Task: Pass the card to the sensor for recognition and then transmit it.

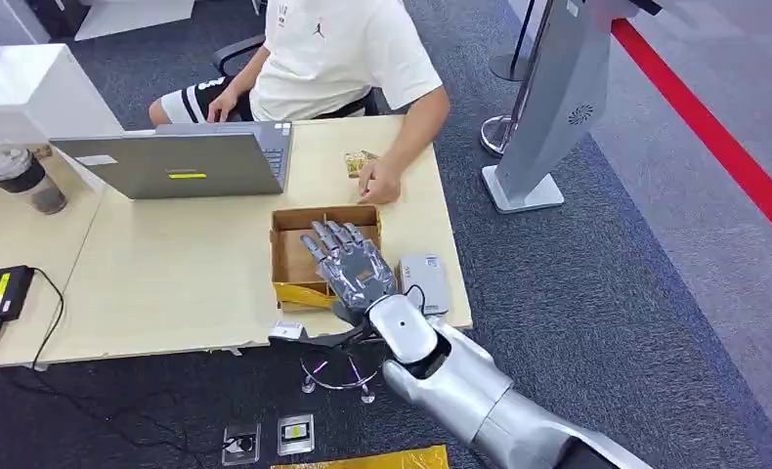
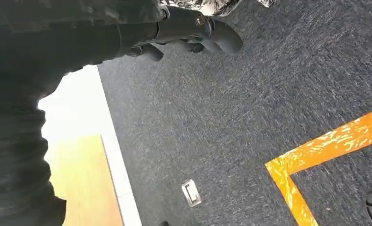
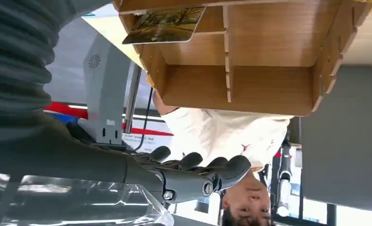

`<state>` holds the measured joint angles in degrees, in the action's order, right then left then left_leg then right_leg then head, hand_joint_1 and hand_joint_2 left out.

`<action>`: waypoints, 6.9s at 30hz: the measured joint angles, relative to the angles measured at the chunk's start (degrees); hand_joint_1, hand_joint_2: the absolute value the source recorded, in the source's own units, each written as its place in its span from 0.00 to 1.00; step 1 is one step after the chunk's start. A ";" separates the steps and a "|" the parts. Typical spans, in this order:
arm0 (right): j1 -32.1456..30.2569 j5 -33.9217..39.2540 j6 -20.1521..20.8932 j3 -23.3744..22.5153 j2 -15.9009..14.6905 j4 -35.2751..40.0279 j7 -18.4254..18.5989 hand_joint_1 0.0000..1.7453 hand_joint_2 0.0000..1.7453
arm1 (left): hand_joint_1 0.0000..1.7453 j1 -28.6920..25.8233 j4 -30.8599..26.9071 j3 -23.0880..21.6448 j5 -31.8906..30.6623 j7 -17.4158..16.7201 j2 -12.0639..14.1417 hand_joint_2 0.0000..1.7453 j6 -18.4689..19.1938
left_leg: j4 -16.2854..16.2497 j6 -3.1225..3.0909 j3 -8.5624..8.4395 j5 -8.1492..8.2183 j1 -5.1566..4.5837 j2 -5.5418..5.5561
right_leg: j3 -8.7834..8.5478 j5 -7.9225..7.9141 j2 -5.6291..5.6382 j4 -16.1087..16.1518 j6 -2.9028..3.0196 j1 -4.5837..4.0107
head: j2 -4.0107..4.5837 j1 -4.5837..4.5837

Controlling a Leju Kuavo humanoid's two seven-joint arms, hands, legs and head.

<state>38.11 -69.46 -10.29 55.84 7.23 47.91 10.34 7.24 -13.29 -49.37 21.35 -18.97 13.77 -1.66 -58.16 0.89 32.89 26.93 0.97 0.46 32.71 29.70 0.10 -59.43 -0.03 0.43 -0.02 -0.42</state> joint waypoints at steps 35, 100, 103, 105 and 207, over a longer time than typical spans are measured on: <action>3.38 1.05 1.09 -3.12 2.49 -10.21 4.42 0.27 1.00 | 0.00 -0.05 0.00 0.22 -1.00 -0.35 -0.55 1.00 -0.66 | 0.00 0.00 0.00 0.00 0.00 0.00 | 0.01 0.00 0.00 0.00 0.00 0.00 | 0.00 0.00; 3.13 0.18 0.33 -4.09 3.35 -12.15 1.03 1.00 1.00 | 0.00 -0.04 0.00 0.26 -0.92 -0.31 -0.52 1.00 -0.77 | 0.00 0.00 0.00 0.00 0.00 -0.01 | 0.01 0.00 0.00 0.00 0.00 0.00 | 0.00 0.00; 3.16 0.89 -1.85 -4.09 3.70 -12.07 0.75 1.00 1.00 | 0.00 -0.04 0.00 0.33 -0.61 -0.50 -0.55 1.00 -1.05 | -0.01 0.00 0.00 0.00 0.00 -0.01 | 0.01 0.00 0.00 0.00 0.00 0.00 | 0.00 0.00; 3.22 1.53 -3.13 -4.11 3.83 -11.72 0.39 1.00 1.00 | 0.00 -0.04 0.00 0.33 -0.54 -0.74 -0.55 1.00 -1.09 | -0.01 0.00 0.00 0.00 0.00 -0.01 | 0.01 0.00 0.00 0.00 0.00 0.00 | 0.00 0.00; -14.64 24.62 -24.33 -41.29 -23.56 13.08 9.18 0.00 1.00 | 0.00 -0.55 0.00 0.26 -1.11 0.90 0.66 1.00 -0.92 | -0.04 -0.09 0.00 0.07 -0.04 -0.09 | 0.05 -0.09 0.03 0.10 -0.02 0.06 | 0.00 0.02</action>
<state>23.47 -44.84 -34.62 14.55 -16.33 60.99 19.51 6.69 -13.29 -49.11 20.24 -18.08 14.43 -2.58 -58.19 0.80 32.89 27.00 0.94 0.36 32.75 29.62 0.12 -59.33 -0.04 0.49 -0.02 -0.39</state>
